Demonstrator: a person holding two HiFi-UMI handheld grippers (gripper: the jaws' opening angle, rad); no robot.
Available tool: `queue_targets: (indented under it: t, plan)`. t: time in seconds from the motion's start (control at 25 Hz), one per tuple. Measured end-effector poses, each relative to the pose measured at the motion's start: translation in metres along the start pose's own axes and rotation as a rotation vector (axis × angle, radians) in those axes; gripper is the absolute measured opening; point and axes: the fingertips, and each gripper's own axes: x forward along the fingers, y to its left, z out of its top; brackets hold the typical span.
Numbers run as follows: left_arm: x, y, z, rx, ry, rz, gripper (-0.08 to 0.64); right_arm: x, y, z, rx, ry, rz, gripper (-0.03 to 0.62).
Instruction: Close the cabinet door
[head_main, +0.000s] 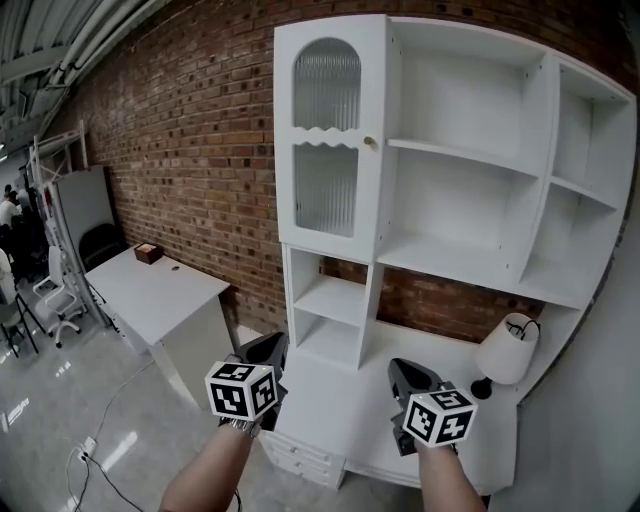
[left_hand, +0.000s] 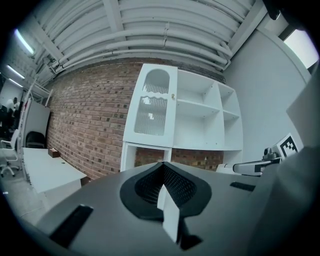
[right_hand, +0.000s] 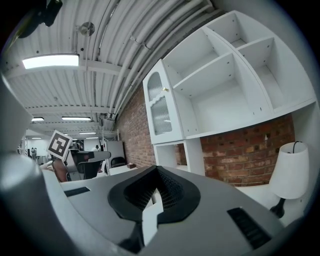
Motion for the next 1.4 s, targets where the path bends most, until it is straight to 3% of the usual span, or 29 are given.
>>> queue_targets:
  t: [0.56,1.4]
  plan:
    - [-0.077,0.05,-0.013,-0.016,0.012,-0.078,0.008,-0.021,0.089,-0.033,0.011,0.001,-0.093,0.026]
    - [-0.108,0.085,-0.025,-0.014,0.034,-0.067,0.008,-0.013,0.121,-0.05,0.033,0.001,-0.104,0.026]
